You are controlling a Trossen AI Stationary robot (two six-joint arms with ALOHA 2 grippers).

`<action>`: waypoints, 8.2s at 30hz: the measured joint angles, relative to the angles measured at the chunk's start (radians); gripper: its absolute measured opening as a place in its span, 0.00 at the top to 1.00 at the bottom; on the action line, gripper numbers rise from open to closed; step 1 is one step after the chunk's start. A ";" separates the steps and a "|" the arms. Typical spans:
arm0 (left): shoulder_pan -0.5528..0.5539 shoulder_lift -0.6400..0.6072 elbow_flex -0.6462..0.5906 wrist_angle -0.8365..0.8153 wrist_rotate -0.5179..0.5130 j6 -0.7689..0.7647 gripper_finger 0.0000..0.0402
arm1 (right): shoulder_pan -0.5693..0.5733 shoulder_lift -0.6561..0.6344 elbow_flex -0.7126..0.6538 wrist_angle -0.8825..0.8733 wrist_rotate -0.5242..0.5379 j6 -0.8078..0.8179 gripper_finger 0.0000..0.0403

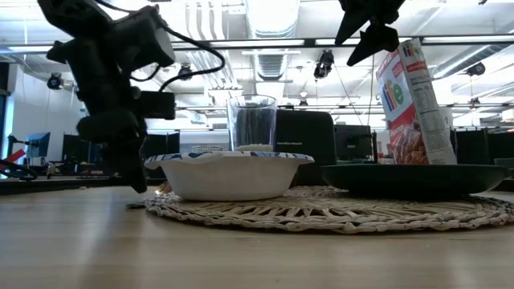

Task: Arrange a breakfast setting
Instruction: Return to Home Position

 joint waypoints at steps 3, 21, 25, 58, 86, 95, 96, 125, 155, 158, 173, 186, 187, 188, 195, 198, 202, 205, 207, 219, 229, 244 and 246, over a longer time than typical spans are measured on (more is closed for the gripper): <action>0.001 -0.049 -0.040 -0.004 -0.001 0.000 1.00 | 0.000 0.000 0.000 0.000 0.000 0.000 0.19; 0.049 -0.688 -0.499 0.419 -0.004 0.091 1.00 | 0.000 0.000 0.000 0.000 0.000 0.000 0.19; 0.069 -0.763 -0.619 0.617 -0.004 0.124 1.00 | 0.000 0.000 0.000 0.000 0.000 0.000 0.19; 0.059 -0.882 -0.606 0.639 -0.032 0.418 1.00 | 0.000 0.000 0.000 0.000 0.000 0.000 0.19; 0.059 -1.487 -0.657 0.439 -0.030 0.321 1.00 | 0.000 0.000 0.000 0.000 0.000 0.000 0.19; 0.059 -1.477 -0.656 0.460 -0.030 0.321 1.00 | 0.000 0.000 0.000 0.000 0.000 0.000 0.19; 0.059 -1.475 -0.656 0.458 -0.030 0.321 1.00 | 0.000 0.000 0.000 0.000 0.000 0.000 0.19; 0.059 -1.442 -0.652 0.462 -0.029 0.321 1.00 | -0.034 -0.407 -0.593 0.349 0.003 0.094 0.19; 0.059 -1.432 -0.652 0.462 -0.029 0.321 1.00 | -0.033 -0.960 -1.204 1.205 0.015 -0.229 0.19; 0.059 -1.432 -0.652 0.462 -0.029 0.321 1.00 | -0.033 -0.999 -1.213 1.186 0.000 -0.231 0.19; 0.059 -1.432 -0.652 0.462 -0.029 0.321 1.00 | -0.033 -1.118 -1.214 1.055 -0.009 -0.278 0.19; 0.059 -1.429 -0.652 0.462 -0.029 0.321 1.00 | -0.033 -1.100 -1.214 0.989 -0.001 -0.280 0.19; 0.059 -1.429 -0.652 0.462 -0.029 0.321 1.00 | -0.033 -1.099 -1.214 0.987 -0.001 -0.280 0.19; 0.059 -1.429 -0.652 0.462 -0.029 0.321 1.00 | -0.033 -1.097 -1.214 0.985 -0.001 -0.280 0.19; 0.059 -1.429 -0.652 0.462 -0.029 0.321 1.00 | -0.033 -1.094 -1.214 0.985 -0.001 -0.280 0.19; 0.059 -1.429 -0.652 0.462 -0.029 0.321 1.00 | -0.033 -1.094 -1.214 0.985 -0.001 -0.280 0.19; 0.059 -1.429 -0.652 0.462 -0.029 0.321 1.00 | -0.033 -1.094 -1.214 0.985 -0.001 -0.280 0.19; 0.059 -1.429 -0.652 0.462 -0.029 0.321 1.00 | -0.033 -1.094 -1.214 0.985 -0.001 -0.280 0.19; 0.059 -1.429 -0.652 0.462 -0.029 0.321 1.00 | -0.033 -1.094 -1.214 0.985 0.000 -0.280 0.19; 0.059 -1.429 -0.652 0.462 -0.029 0.321 1.00 | -0.033 -1.094 -1.214 0.985 0.000 -0.281 0.19; 0.059 -1.429 -0.652 0.462 -0.029 0.321 1.00 | -0.033 -1.094 -1.214 0.985 0.000 -0.281 0.19; 0.059 -1.429 -0.652 0.462 -0.029 0.321 1.00 | -0.033 -1.094 -1.214 0.985 0.000 -0.281 0.19; 0.059 -1.429 -0.652 0.462 -0.029 0.321 1.00 | -0.033 -1.094 -1.214 0.986 0.000 -0.281 0.19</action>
